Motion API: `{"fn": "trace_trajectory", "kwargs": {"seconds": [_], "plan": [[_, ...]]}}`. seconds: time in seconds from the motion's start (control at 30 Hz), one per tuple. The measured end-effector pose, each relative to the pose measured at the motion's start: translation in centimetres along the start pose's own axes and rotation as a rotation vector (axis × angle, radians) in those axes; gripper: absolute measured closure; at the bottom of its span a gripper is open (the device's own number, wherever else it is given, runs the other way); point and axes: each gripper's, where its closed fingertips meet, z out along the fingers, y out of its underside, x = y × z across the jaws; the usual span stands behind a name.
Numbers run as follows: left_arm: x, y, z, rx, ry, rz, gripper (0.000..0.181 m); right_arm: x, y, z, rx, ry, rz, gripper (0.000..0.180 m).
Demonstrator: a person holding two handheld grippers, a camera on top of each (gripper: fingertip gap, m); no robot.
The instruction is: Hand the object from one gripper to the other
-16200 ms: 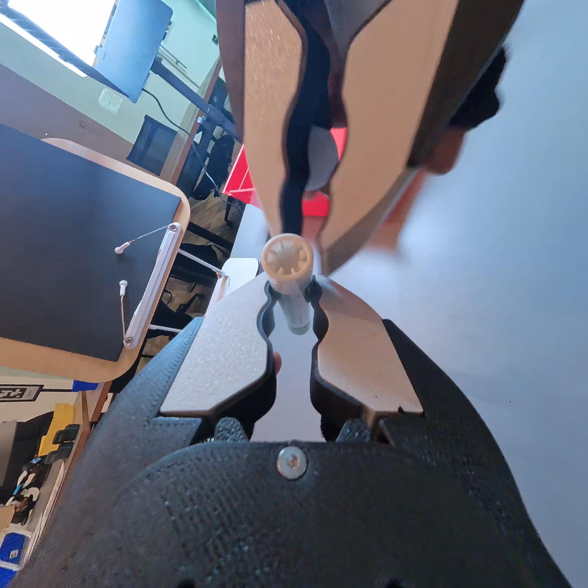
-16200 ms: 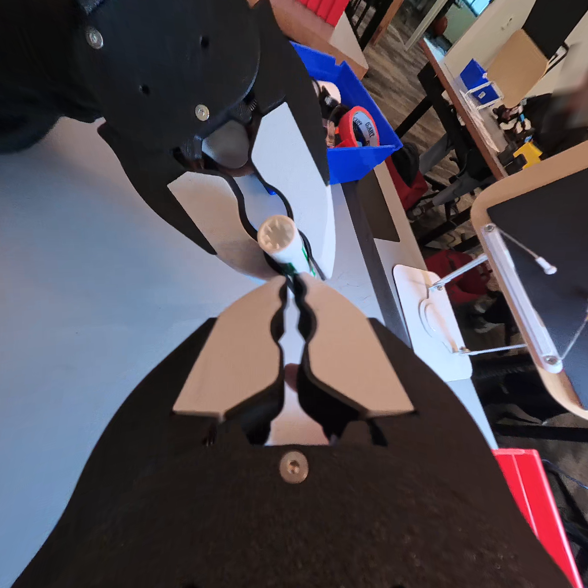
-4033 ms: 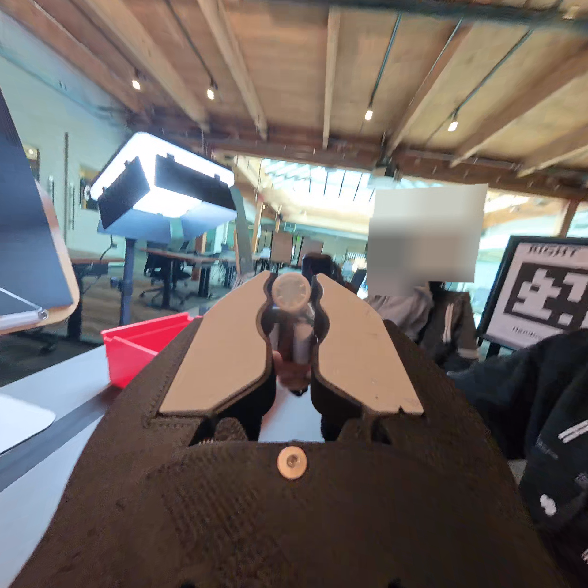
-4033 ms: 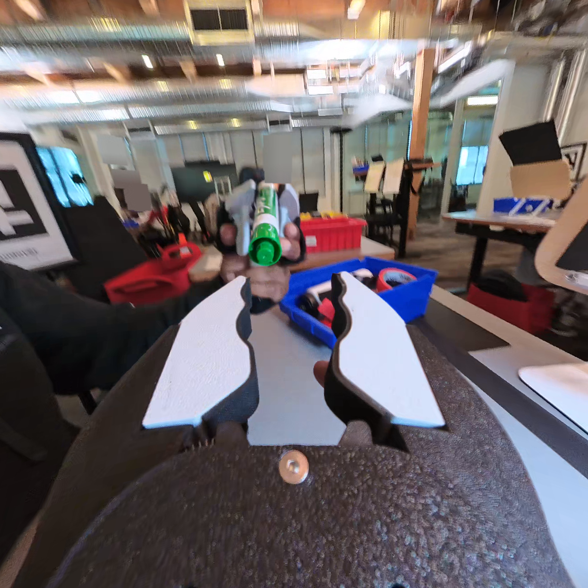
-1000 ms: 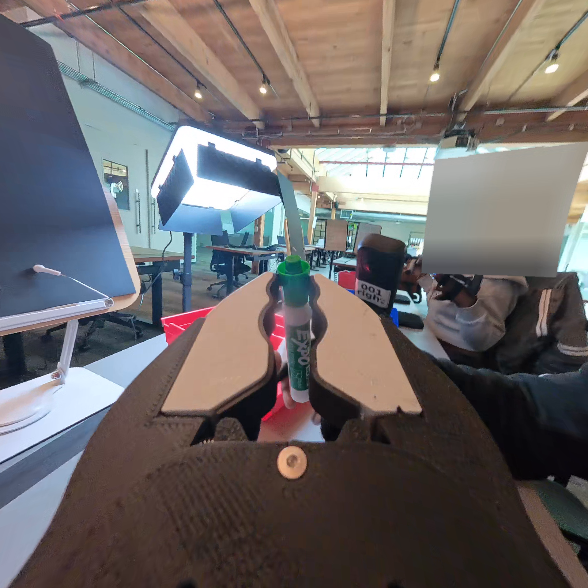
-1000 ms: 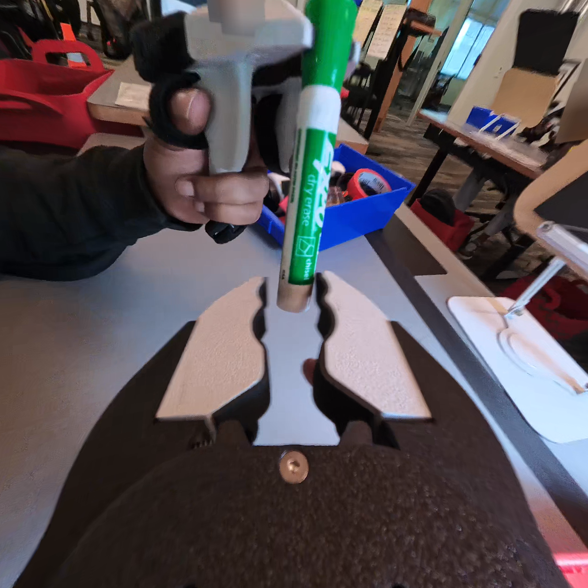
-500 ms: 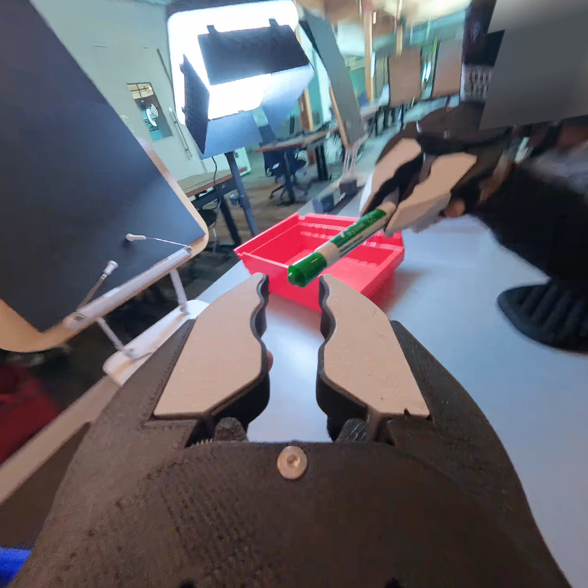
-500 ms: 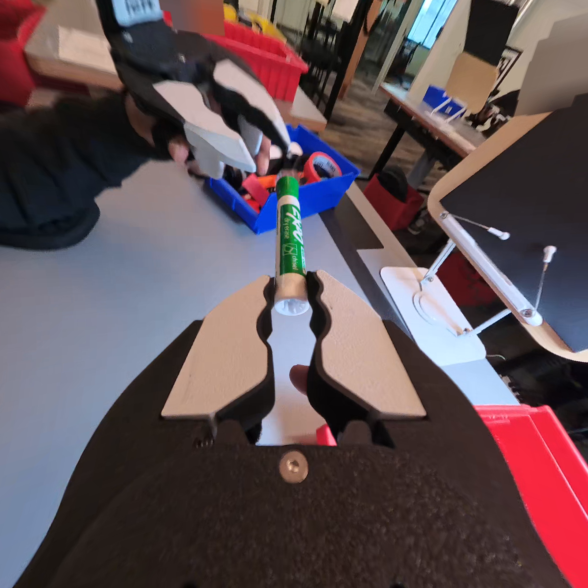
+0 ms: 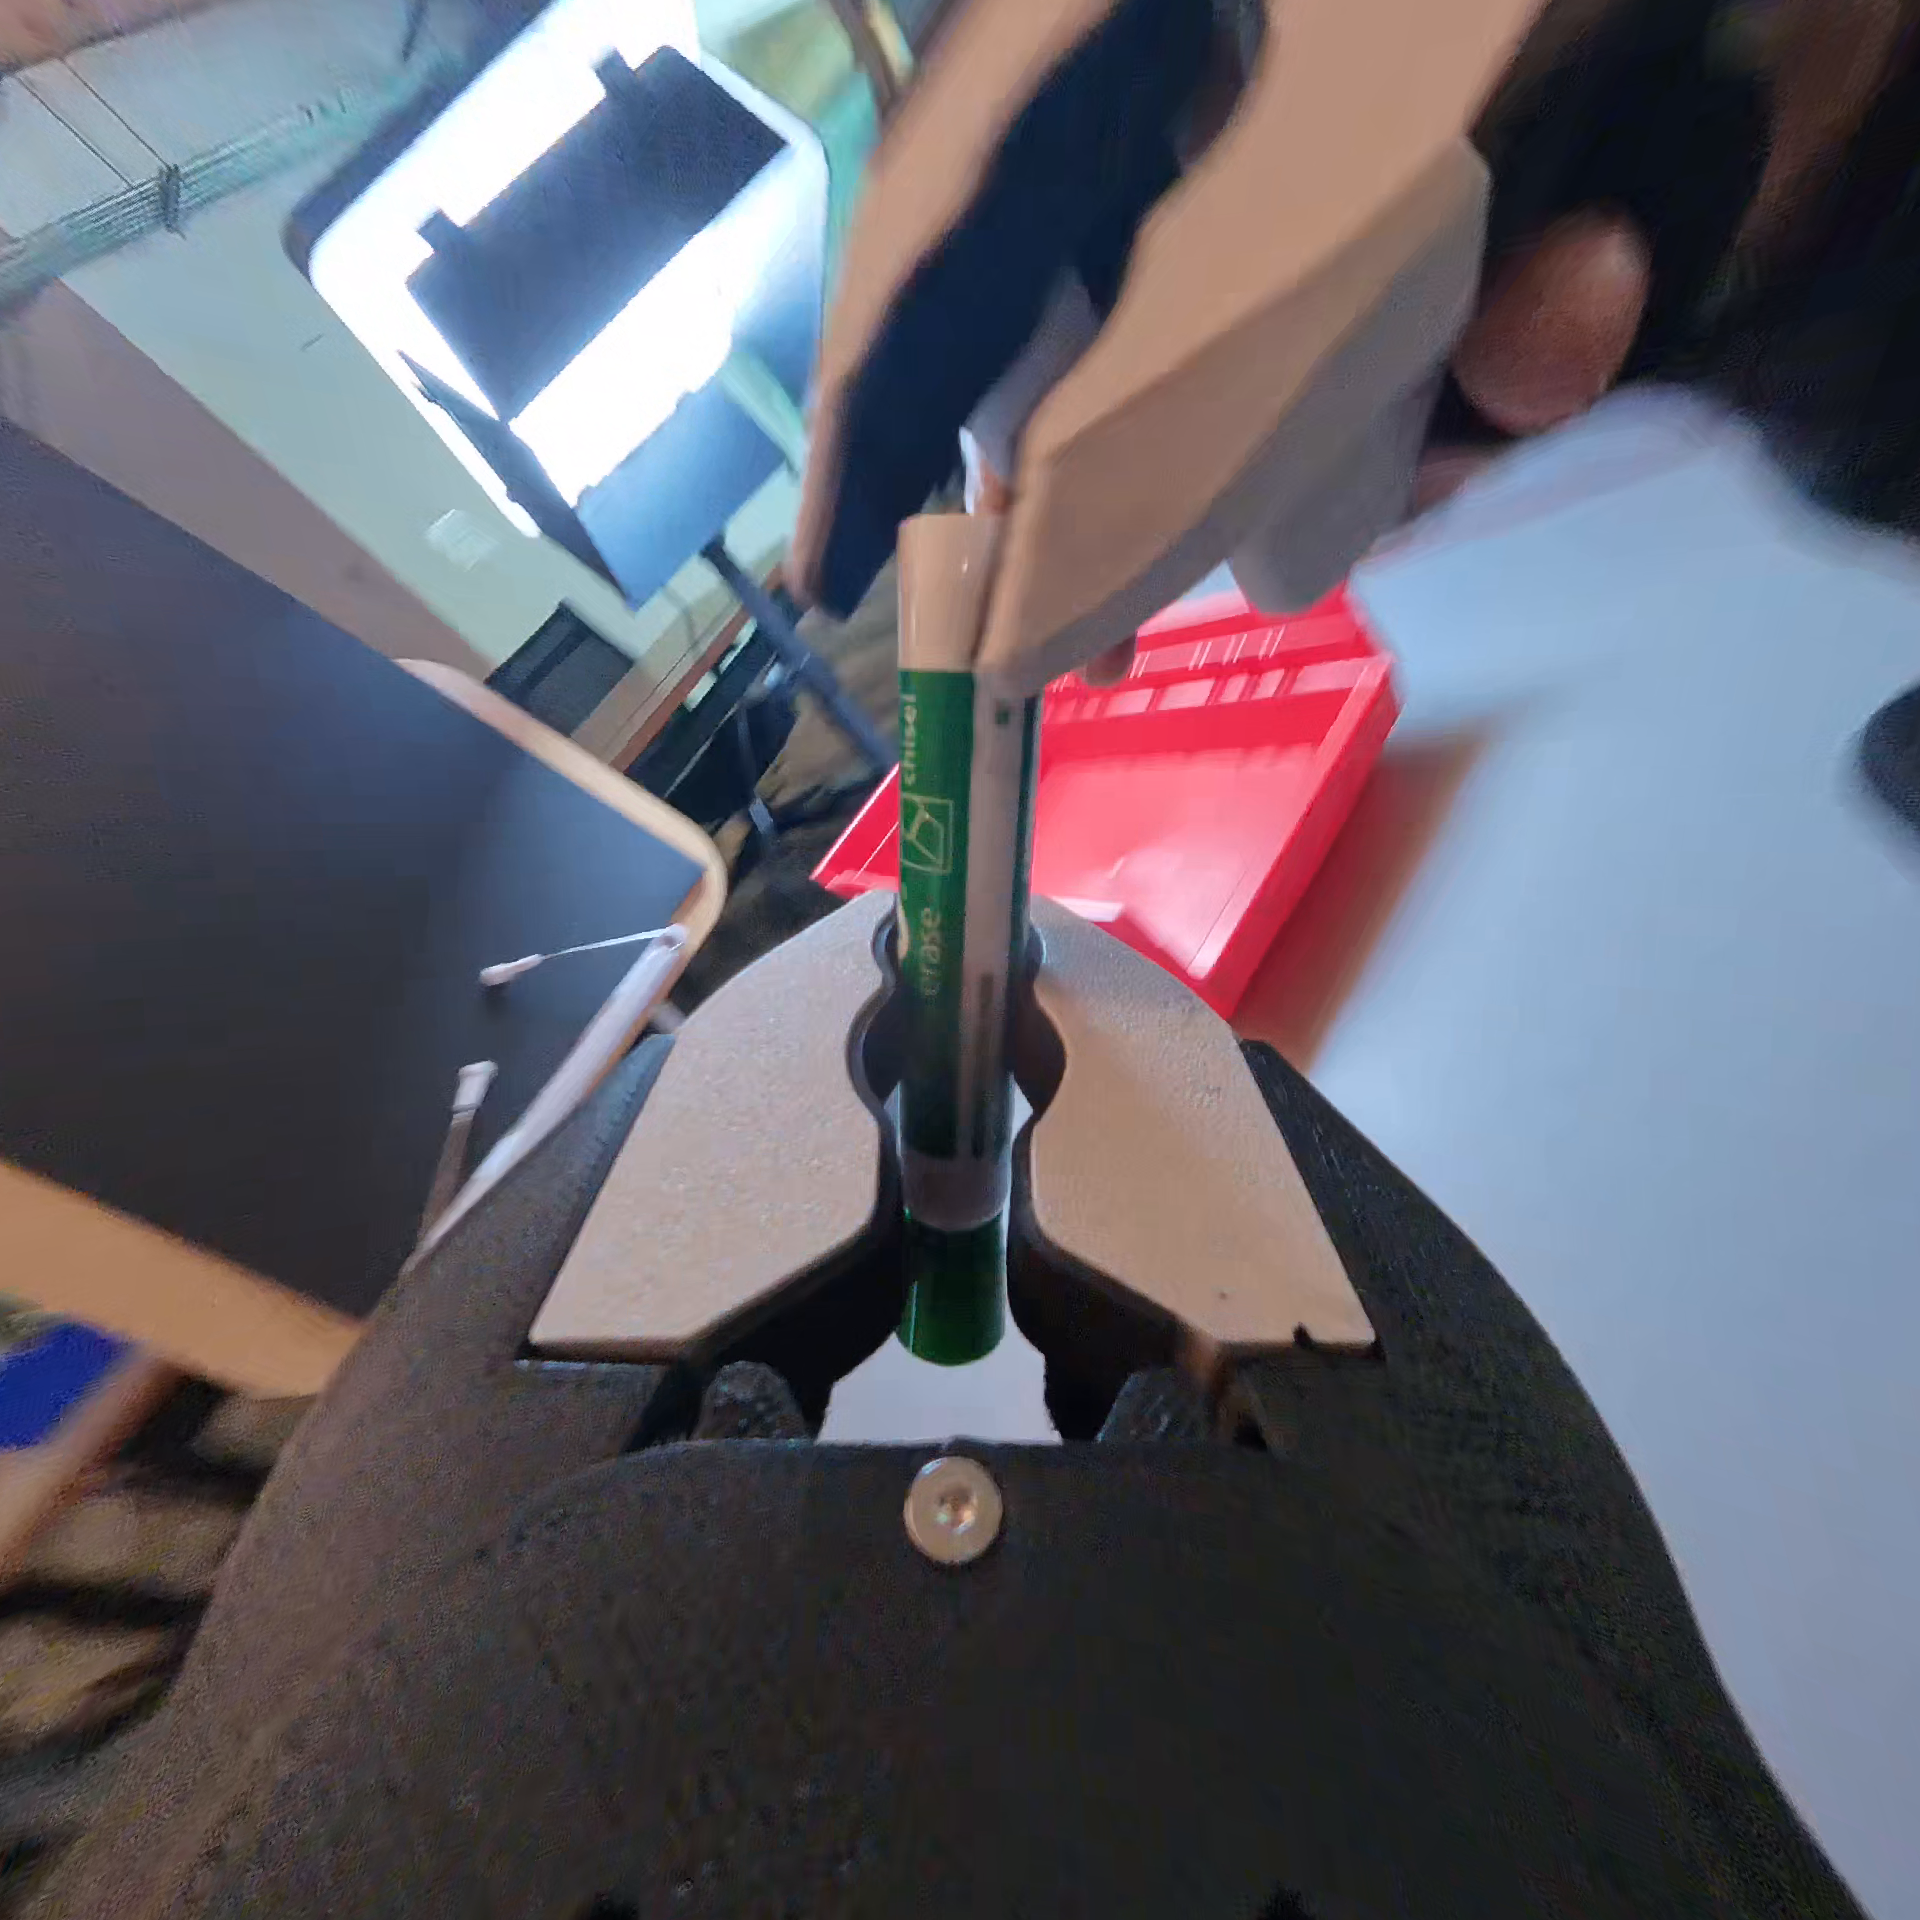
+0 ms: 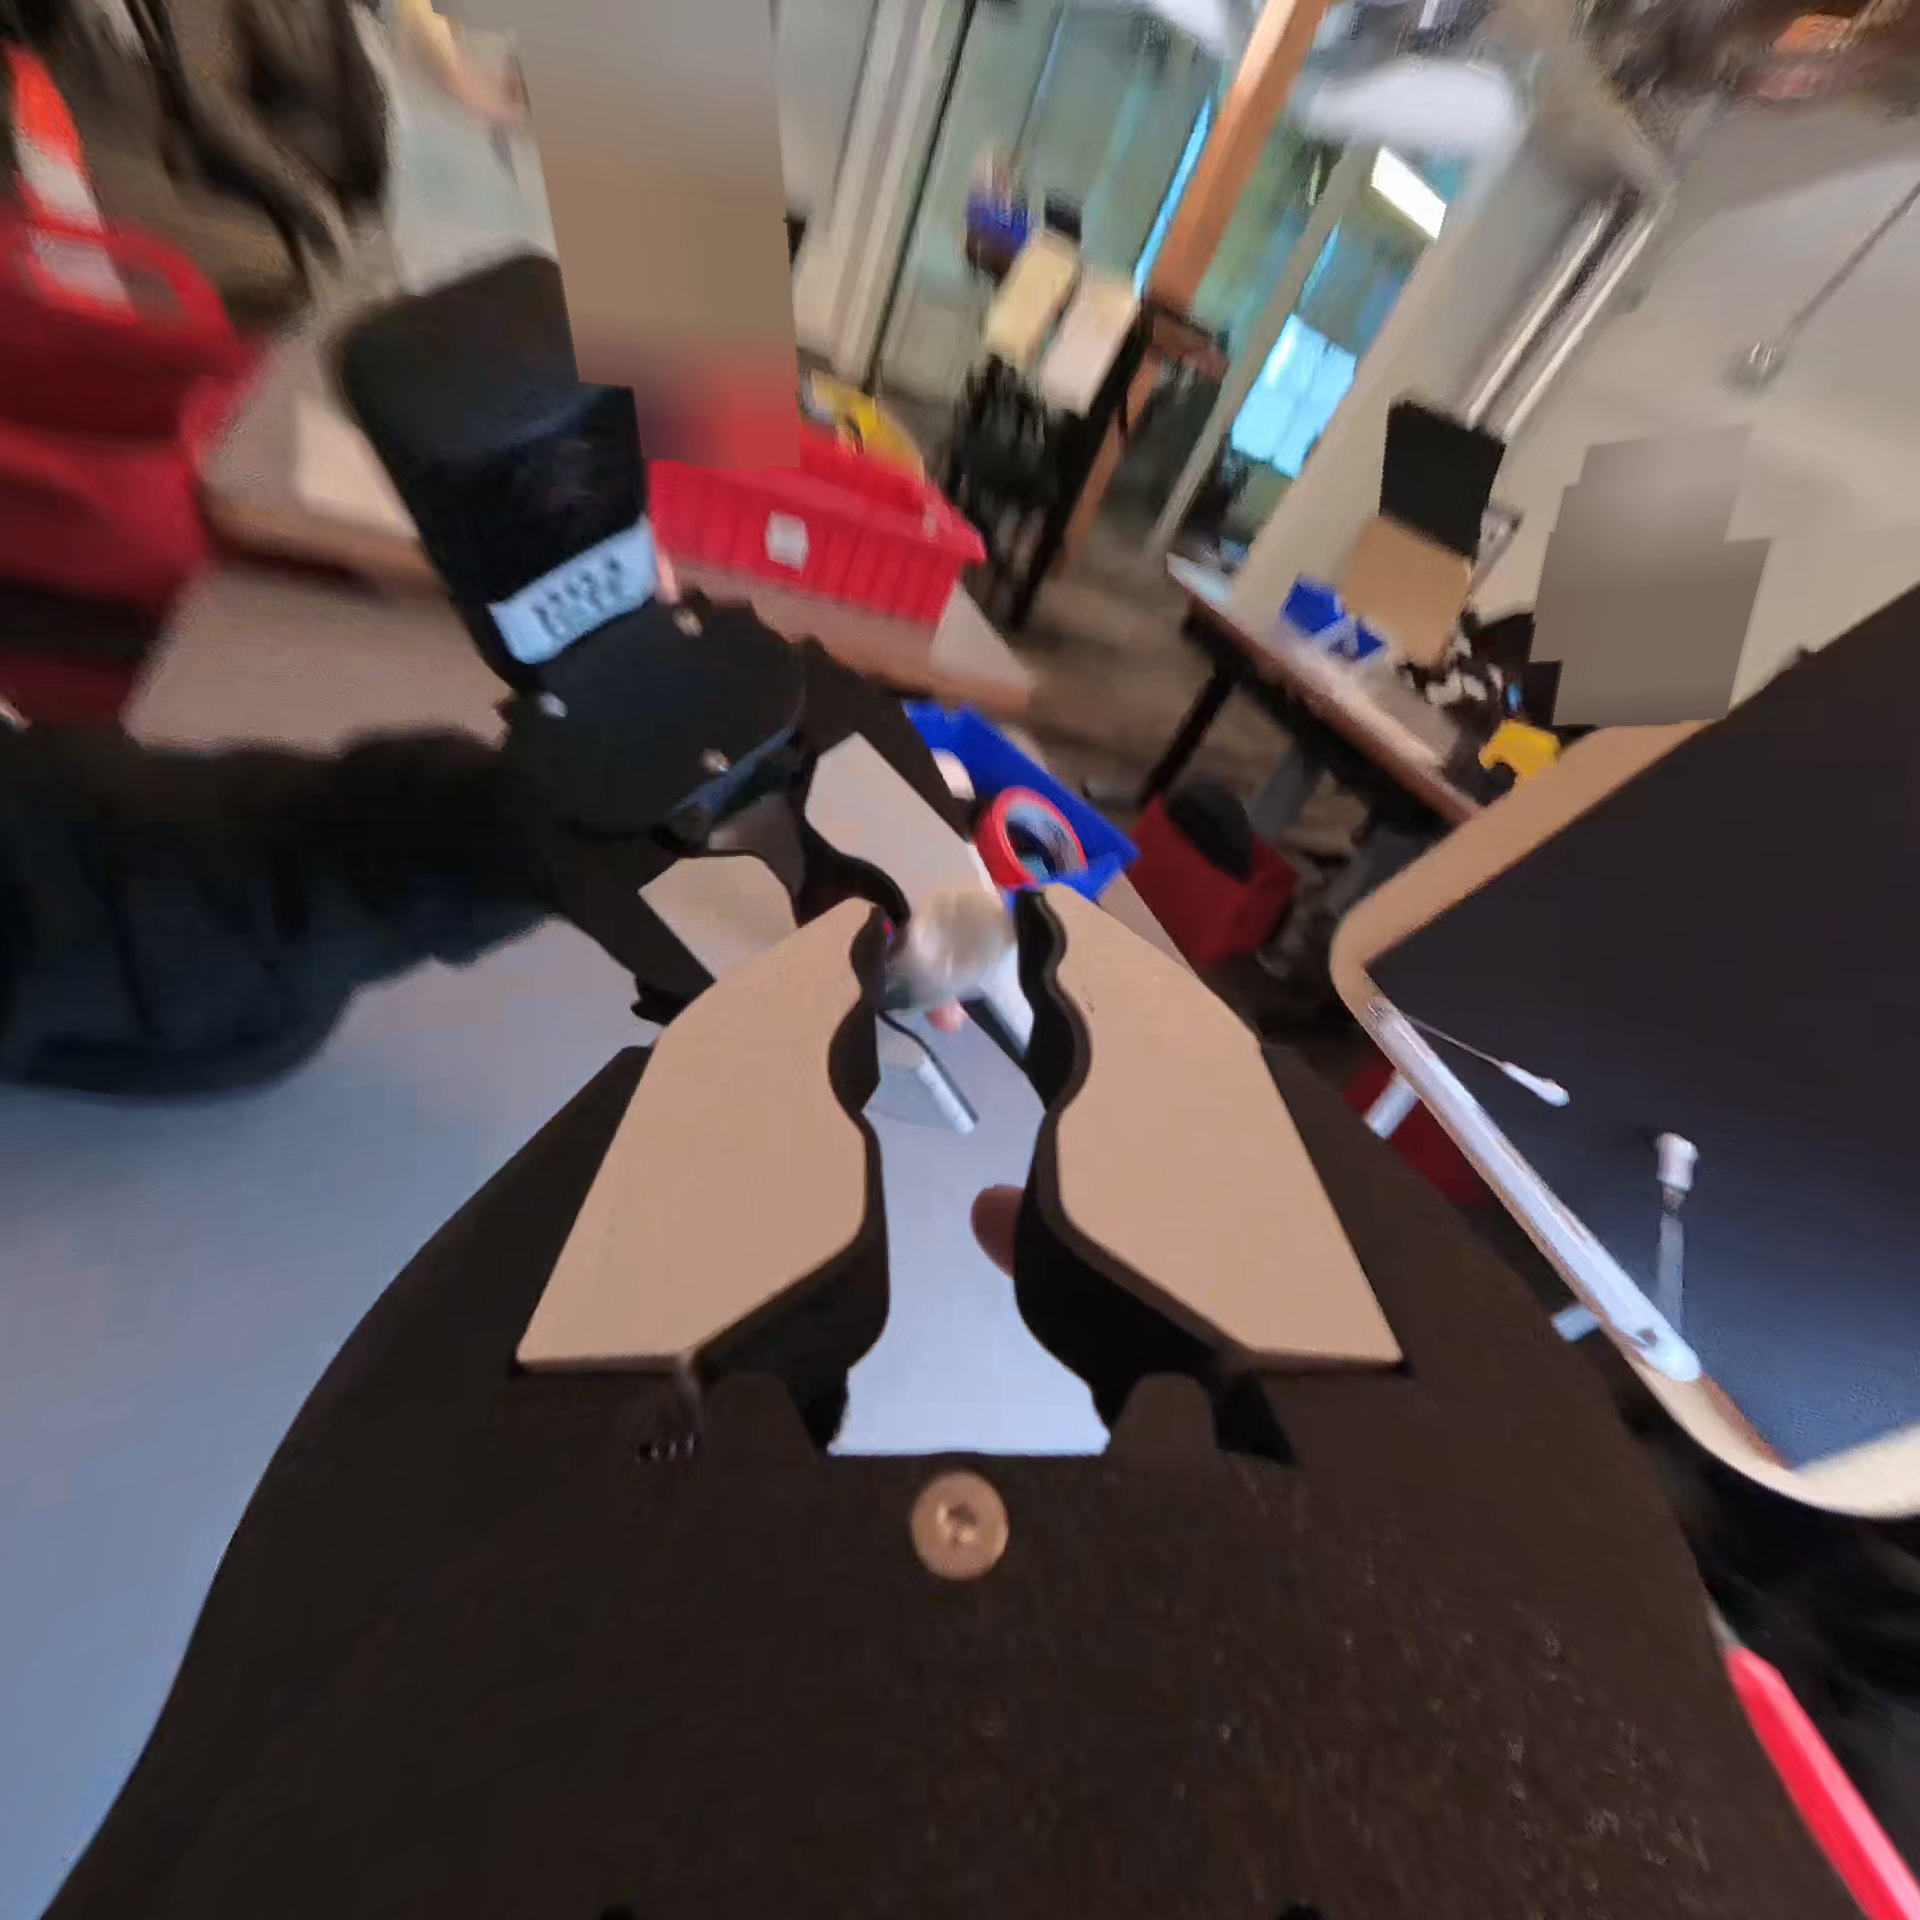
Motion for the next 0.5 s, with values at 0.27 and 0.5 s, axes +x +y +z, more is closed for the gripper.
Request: {"fn": "trace_trajectory", "kwargs": {"seconds": [0.27, 0.5], "plan": [[0.7, -1.4, -2.5, 0.308, 0.29, -0.542, 0.164, 0.3, 4.6, 0.7, 0.094, -0.107, 0.244, 0.136], [-2.6, -3.7, -4.2, 0.663, 0.291, -0.911, 0.163, -2.8, 5.1, 2.4, 0.07, -0.233, 0.277, 0.137]]}}
